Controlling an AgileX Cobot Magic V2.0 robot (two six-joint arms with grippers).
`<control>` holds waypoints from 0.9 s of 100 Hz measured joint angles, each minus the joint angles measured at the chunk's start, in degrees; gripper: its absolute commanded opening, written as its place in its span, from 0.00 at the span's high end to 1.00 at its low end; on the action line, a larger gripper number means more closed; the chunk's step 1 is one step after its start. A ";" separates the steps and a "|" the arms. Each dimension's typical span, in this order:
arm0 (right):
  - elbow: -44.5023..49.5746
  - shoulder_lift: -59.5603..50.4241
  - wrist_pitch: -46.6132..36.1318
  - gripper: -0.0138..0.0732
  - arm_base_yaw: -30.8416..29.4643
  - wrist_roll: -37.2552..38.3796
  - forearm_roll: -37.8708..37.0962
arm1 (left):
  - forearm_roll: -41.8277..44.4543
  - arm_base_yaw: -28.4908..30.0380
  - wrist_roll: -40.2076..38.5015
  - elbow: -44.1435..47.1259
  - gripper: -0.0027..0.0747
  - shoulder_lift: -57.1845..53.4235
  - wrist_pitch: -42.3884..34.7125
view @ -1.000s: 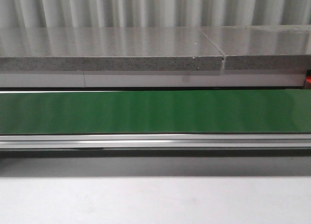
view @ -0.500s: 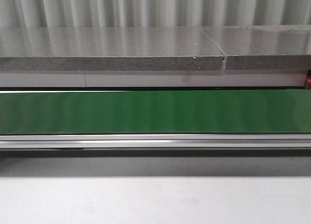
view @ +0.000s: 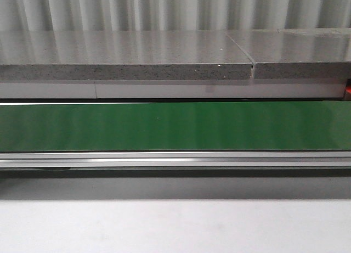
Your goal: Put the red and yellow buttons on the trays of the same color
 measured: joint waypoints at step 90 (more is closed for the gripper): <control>13.80 -16.94 0.51 0.92 0.65 -0.66 0.00 | 0.00 0.00 0.00 0.00 0.99 0.00 -0.10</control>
